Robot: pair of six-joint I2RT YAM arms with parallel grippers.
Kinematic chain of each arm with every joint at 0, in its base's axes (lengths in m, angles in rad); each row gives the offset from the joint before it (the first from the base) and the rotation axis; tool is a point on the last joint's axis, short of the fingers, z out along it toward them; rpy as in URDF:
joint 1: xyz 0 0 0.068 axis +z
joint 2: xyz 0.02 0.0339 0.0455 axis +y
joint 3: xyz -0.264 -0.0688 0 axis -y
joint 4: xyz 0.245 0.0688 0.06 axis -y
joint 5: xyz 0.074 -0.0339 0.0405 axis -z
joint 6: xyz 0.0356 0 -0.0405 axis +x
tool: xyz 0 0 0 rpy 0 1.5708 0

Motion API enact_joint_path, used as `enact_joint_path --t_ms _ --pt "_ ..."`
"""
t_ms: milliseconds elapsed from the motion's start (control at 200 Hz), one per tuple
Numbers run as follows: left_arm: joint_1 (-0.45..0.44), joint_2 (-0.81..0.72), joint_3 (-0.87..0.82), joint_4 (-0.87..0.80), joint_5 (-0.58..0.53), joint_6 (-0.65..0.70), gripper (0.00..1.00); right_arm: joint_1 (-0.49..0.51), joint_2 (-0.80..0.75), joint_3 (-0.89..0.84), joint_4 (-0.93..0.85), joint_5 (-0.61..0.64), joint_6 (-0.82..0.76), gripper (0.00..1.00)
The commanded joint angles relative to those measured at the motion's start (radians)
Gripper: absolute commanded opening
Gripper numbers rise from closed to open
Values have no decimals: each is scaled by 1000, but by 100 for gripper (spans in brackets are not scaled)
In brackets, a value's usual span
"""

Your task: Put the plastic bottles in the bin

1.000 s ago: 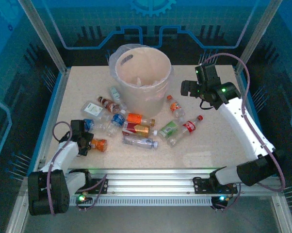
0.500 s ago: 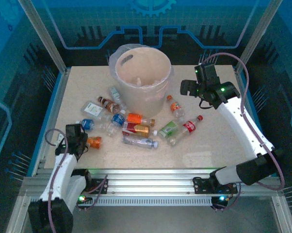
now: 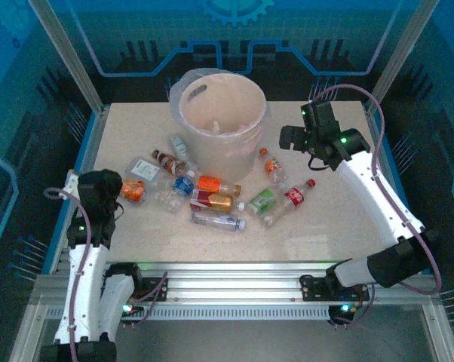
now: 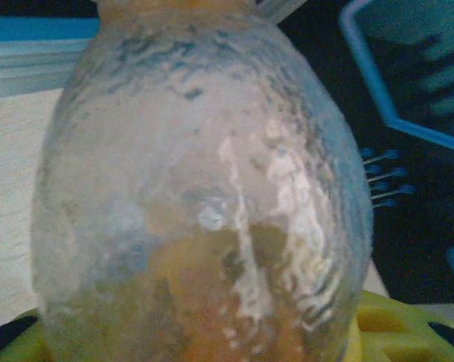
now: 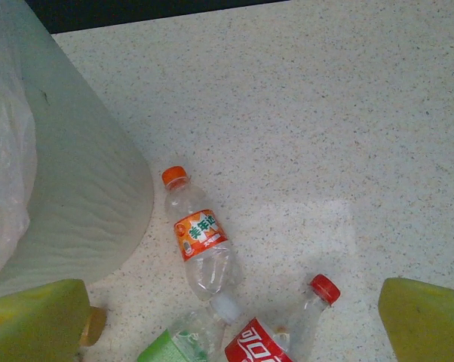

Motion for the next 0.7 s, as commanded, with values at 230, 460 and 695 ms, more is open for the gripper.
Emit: enact_joint_path --t_ms 230,460,695 --pt "-174 289 328 387 140 262 26 -11 -17 -16 13 28 36 100" --pt "-335 557 602 524 229 407 26 -17 -41 -53 14 42 50 100" --pt "-469 789 863 586 288 594 26 -22 -43 -85 -8 49 66 100"
